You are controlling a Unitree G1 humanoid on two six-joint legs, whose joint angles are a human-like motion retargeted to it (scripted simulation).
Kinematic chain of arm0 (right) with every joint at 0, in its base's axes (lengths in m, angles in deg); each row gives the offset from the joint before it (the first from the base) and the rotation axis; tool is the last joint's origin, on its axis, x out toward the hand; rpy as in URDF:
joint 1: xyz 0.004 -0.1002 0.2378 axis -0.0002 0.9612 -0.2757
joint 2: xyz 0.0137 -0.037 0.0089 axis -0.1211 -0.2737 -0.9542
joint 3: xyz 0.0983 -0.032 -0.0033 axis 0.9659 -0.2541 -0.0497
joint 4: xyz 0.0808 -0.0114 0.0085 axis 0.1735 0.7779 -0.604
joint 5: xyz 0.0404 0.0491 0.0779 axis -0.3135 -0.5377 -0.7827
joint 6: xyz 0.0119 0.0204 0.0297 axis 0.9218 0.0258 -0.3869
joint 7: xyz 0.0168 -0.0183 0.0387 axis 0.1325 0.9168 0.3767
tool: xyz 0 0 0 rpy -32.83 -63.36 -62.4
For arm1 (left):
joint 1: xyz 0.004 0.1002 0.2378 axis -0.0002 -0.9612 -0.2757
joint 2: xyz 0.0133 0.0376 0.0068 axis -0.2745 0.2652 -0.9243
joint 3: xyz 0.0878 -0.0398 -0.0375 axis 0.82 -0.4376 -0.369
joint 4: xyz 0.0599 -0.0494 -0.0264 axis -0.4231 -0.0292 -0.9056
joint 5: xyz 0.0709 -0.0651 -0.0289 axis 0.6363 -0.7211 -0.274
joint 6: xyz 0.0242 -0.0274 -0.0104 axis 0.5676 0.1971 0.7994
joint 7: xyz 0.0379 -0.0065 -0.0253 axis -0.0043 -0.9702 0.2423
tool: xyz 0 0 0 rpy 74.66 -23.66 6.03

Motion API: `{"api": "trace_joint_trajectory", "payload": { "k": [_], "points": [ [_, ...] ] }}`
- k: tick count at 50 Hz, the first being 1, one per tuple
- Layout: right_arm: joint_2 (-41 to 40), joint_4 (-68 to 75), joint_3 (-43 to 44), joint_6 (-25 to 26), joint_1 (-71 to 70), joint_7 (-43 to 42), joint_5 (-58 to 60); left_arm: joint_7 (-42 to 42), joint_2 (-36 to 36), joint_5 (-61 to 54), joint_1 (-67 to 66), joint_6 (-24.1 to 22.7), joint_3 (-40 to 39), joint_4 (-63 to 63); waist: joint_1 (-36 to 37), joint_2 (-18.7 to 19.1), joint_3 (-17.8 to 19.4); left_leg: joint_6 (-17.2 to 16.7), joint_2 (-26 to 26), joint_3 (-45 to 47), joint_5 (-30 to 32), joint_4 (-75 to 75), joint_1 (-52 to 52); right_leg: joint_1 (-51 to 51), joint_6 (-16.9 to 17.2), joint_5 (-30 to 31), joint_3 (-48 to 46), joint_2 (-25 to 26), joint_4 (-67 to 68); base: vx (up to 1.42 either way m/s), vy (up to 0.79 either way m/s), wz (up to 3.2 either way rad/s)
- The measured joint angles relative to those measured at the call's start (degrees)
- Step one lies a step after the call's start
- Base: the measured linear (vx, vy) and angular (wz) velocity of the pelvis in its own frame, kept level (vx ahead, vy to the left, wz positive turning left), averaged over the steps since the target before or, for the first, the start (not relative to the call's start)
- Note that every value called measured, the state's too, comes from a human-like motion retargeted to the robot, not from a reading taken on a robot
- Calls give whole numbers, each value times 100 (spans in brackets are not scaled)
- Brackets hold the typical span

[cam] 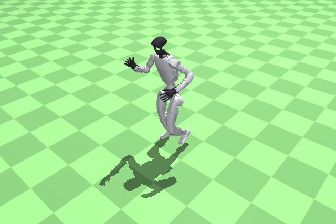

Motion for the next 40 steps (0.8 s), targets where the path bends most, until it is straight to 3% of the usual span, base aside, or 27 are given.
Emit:
{"api": "trace_joint_trajectory", "payload": {
  "k": [3,5,7,10,12,15,18,20,22,26,28,32,35,37,40],
  "points": [
    [-32,-1168,428,-306,-555,-477,-706,54,-371,-1147,-1230,178,677,-997,18,-153,65,134,-91,-161,-74,71,57,-349,81,235,154,-23,185,-20,11,-48],
    [-14,-2021,731,-649,-498,-595,-1406,12,-864,-1759,-1788,22,894,-1046,-130,-313,-131,179,-186,-222,-50,-489,200,-237,300,755,-8,-183,-467,-12,13,75],
    [119,-2427,1192,-443,-181,-558,-1091,-314,-1309,-1897,-2096,-34,727,-746,-231,-458,-326,120,-239,-107,165,-1600,533,-174,550,1518,-134,-327,-1068,-13,18,74],
    [-329,-3022,1043,-543,562,-299,-1954,-703,-1438,-2398,-2185,-147,271,-200,-329,-591,-496,-203,-152,379,926,-3702,1246,-214,863,2545,-298,-401,-1635,-19,23,42],
    [-898,-3003,888,-307,1300,274,-2160,-758,-1261,-2511,-1890,-178,181,-14,-466,-570,-591,-422,-13,706,1483,-4919,1658,-267,957,2743,-710,-377,-1689,-26,24,48],
    [-1354,-2711,401,-114,2257,842,-2164,-568,-926,-2147,-851,-321,217,133,-725,-326,-370,-777,286,618,1481,-5851,2024,-404,693,2222,-1333,-226,-995,-32,30,60],
    [-1320,-1477,40,47,3120,1073,-1201,-60,-677,-972,1098,-447,376,-59,-958,-142,-66,-1061,515,165,420,-5611,1845,-1254,438,987,-1399,-180,1425,-32,31,89],
    [-1163,-190,-227,322,3660,1217,-554,372,-463,122,2764,-225,397,-184,-1122,-230,99,-1195,557,-98,-231,-4634,1287,-1705,387,366,-1288,-266,2730,-22,24,138],
    [-948,675,-415,747,4238,1767,-317,553,-113,882,4321,192,317,-86,-1104,-265,213,-1169,449,-322,-263,-4330,1047,-1770,305,174,-1201,-188,3082,-12,18,116],
    [-161,338,94,655,5403,1999,-506,1560,211,928,5881,308,304,817,-1225,-44,41,-1163,197,-485,643,-5304,1258,-1373,345,585,-1433,142,1931,1,11,46],
    [325,-74,507,665,5778,2042,-751,1987,-148,-770,5857,-289,235,1471,-1289,25,-257,-800,-9,-537,1435,-5871,1333,-1083,357,965,-1495,257,699,8,0,-5],
    [558,-541,699,695,5763,2142,-916,1243,-426,-1399,4666,-521,143,2078,-1179,-83,-644,-1018,-348,-528,2540,-6370,1546,-478,534,2104,-1194,371,-1236,8,-4,-31],
    [515,-603,288,828,5074,2173,-880,644,-163,-1977,3430,-377,389,2084,-866,-342,-652,-714,-682,-559,2228,-5336,1386,-245,657,2662,-881,118,-1533,4,-2,-70],
    [432,-428,69,861,4383,2064,-995,216,-73,-2215,2604,-229,363,1812,-699,-461,-514,-594,-764,-615,1468,-3144,680,-60,531,2061,-920,-119,-1497,-1,-1,-61],
    [404,-120,13,806,2943,1340,-1211,188,-113,-2137,1501,9,253,881,-342,-281,-34,-645,-457,-561,561,-137,-134,206,132,835,-816,-113,-1350,-5,3,-83]
  ]
}}
